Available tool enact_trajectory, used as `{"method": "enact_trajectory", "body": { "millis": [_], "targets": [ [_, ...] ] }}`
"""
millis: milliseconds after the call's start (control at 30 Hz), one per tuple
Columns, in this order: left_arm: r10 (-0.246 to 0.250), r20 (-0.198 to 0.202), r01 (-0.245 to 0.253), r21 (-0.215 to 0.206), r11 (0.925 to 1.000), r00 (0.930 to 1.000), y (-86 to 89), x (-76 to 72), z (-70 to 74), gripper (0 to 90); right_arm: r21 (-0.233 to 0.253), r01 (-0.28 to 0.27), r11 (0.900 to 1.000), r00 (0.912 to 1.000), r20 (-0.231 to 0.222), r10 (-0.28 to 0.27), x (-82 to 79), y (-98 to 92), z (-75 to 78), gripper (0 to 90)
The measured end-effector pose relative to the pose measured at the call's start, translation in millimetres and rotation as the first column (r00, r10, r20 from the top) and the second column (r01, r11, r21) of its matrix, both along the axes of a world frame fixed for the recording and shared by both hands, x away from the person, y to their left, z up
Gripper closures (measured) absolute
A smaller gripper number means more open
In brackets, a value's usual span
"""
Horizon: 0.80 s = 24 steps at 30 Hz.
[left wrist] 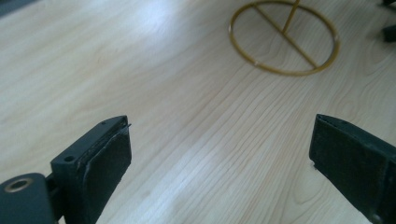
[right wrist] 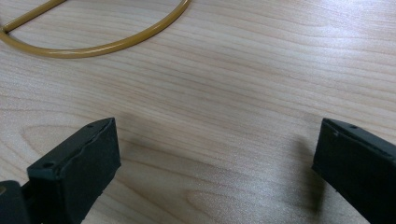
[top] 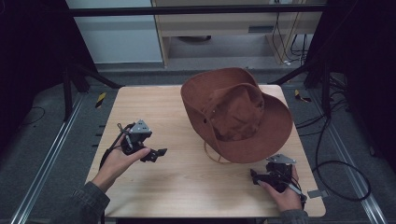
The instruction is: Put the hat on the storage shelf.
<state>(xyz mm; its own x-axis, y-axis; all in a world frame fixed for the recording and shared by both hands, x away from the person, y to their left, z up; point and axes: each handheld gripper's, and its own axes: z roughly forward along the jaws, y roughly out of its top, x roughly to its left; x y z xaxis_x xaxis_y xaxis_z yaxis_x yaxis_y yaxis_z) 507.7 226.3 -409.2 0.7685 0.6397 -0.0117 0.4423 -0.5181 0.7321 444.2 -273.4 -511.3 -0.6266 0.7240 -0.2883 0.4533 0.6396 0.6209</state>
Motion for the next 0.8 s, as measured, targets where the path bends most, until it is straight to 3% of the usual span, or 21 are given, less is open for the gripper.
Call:
{"method": "enact_trajectory", "body": {
  "millis": [100, 167, 567, 800],
  "targets": [
    [0.011, -0.022, -0.011, -0.012, 0.9999, 0.9997, 6.5, 0.2, -11.6, 5.0, 0.0, 0.001, 1.0, 1.0, 0.0, -0.001, 0.0, 0.0, 0.0, 0.7],
    [0.024, -0.036, -0.024, 0.002, 0.9997, 0.9991, 12.3, -1.0, -23.5, 5.0, 0.001, 0.0, 1.0, 1.0, 0.0, 0.0, 0.0, 0.0, 0.0, 0.8],
    [0.09, -0.066, -0.086, 0.068, 0.994, 0.9937, 38.6, -3.1, -59.1, 4.8, 0.0, 0.0, 1.0, 1.0, 0.0, 0.0, 0.0, 0.0, 0.0, 0.7],
    [0.133, -0.085, -0.128, 0.068, 0.9894, 0.9874, 54.6, -3.9, -77.4, 4.8, 0.0, 0.0, 1.0, 1.0, 0.0, 0.0, 0.0, 0.0, 0.0, 0.8]
  ]
}}
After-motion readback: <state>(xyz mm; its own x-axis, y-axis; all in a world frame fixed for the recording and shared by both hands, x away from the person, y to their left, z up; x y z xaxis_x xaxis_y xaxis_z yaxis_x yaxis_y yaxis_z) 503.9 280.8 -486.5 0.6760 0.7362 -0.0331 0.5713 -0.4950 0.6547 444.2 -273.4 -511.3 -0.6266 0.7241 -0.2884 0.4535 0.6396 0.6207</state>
